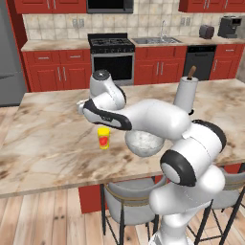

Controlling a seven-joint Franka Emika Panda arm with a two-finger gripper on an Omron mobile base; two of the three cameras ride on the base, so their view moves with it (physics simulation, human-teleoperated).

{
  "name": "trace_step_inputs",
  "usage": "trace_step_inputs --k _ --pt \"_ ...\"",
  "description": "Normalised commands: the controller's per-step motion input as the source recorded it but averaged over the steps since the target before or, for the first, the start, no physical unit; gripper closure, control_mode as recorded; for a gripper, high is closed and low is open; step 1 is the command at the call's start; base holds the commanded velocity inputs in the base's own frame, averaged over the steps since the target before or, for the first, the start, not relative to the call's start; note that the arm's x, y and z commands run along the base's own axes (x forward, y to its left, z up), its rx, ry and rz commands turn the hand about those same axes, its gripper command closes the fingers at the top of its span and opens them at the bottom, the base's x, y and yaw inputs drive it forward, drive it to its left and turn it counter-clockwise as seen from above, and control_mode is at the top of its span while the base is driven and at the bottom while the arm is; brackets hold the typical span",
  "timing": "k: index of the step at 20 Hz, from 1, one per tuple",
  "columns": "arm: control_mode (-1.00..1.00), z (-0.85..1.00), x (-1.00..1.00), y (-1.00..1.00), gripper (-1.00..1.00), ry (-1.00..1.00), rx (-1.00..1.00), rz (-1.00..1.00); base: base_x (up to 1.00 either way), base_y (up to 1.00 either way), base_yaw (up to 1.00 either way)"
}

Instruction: Place the cup inside the bowl on the dining table and move the bowl to any counter.

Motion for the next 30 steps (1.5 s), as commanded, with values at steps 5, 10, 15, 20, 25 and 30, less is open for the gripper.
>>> trace_step_inputs --k 5,10,15,20,25,30 --pt "-1.0 -0.06 0.0 0.0 -1.0 0.02 0.0 0.0 0.0 0.0 0.0" --pt "-1.0 0.0 0.0 0.0 -1.0 0.06 0.0 0.0 0.0 0.0 0.0" --pt "-1.0 0.0 -0.03 0.0 -1.0 0.11 -0.02 0.0 0.0 0.0 0.0" --pt "-1.0 0.0 -0.09 0.0 -1.0 0.11 -0.02 0.0 0.0 0.0 0.0" --pt "-1.0 -0.04 -0.03 0.0 -1.0 0.08 -0.07 0.0 0.0 0.0 0.0" --pt "-1.0 -0.14 0.0 0.0 -1.0 0.01 -0.11 0.0 0.0 0.0 0.0"
